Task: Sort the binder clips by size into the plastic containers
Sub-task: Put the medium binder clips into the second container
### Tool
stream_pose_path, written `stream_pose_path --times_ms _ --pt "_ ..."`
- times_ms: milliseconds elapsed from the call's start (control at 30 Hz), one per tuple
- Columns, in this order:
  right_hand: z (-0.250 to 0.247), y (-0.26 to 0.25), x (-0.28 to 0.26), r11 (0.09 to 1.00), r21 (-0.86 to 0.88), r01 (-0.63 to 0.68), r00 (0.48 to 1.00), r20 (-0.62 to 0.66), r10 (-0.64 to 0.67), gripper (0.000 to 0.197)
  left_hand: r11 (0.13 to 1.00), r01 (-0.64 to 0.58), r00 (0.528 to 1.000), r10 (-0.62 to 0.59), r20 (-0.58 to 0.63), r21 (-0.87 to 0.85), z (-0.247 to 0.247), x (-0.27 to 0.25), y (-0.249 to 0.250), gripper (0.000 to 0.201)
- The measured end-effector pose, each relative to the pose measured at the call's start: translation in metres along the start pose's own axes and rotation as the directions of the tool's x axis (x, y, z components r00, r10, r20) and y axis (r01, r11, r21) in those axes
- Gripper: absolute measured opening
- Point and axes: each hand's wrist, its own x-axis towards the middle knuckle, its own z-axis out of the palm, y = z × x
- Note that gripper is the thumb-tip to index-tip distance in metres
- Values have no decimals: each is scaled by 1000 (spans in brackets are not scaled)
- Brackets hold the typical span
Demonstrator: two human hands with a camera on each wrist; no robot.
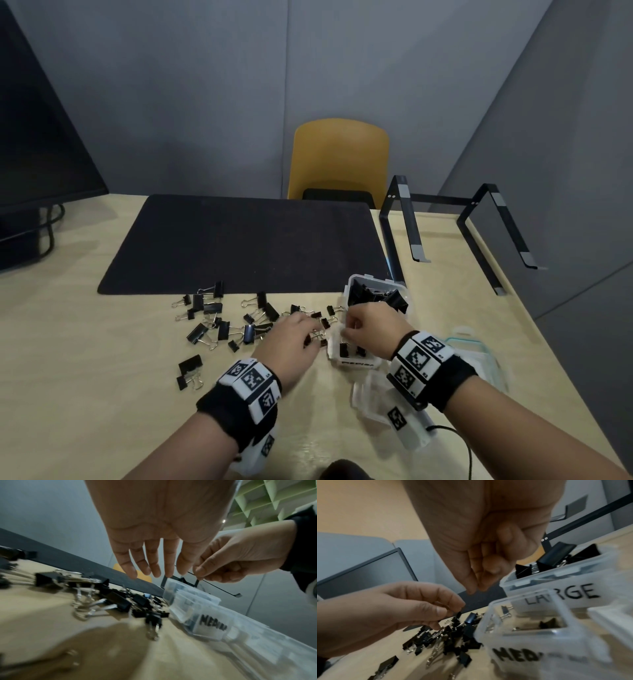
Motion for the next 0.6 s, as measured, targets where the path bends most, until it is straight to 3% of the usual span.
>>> stream_pose_path --times_ms 167,333,600 --pt "18 -29 3 993 79 84 994 58 -89 4 992 119 991 -117 -72 28 -24 -11 -34 42" --pt "43 -49 12 987 19 160 980 114 -162 22 962 254 967 -250 -58 95 -32 -18 -71 58" --pt "70 -66 27 983 -56 173 969 190 -160 47 953 244 970 -242 -36 180 -27 -13 -86 51"
